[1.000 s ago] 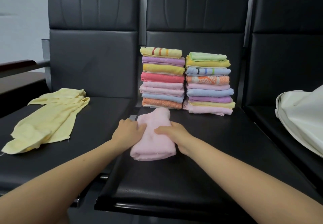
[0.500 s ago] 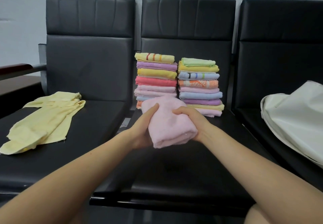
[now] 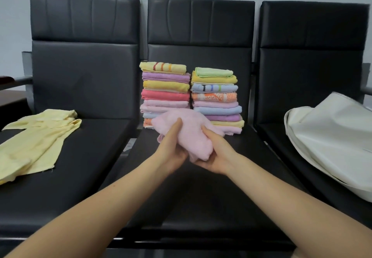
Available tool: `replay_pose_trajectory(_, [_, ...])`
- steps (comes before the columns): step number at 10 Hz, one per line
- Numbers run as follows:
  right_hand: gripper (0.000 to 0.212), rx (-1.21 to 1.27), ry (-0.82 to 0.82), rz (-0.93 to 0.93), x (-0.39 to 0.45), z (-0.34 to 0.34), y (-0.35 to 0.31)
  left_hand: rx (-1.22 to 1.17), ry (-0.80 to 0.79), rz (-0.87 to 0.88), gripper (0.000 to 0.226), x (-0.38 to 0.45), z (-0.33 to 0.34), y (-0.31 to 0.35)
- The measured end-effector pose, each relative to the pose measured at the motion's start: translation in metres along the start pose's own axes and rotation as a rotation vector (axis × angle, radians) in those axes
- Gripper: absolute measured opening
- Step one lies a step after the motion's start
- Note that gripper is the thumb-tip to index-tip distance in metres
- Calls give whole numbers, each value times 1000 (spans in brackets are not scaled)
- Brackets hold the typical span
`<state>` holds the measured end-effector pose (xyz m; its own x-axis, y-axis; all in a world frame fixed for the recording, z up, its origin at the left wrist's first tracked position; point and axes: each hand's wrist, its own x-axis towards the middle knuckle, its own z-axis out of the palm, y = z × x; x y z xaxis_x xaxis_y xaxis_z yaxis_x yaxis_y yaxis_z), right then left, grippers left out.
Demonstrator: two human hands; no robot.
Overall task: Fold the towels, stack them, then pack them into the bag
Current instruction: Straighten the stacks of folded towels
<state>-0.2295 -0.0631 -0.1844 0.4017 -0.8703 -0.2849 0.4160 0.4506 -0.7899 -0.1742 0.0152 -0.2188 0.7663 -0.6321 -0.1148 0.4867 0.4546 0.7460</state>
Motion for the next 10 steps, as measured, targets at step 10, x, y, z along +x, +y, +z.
replay_pose_trajectory(10, [54, -1748, -157, -756, 292, 140, -97, 1927, 152, 779, 40, 300, 97, 85])
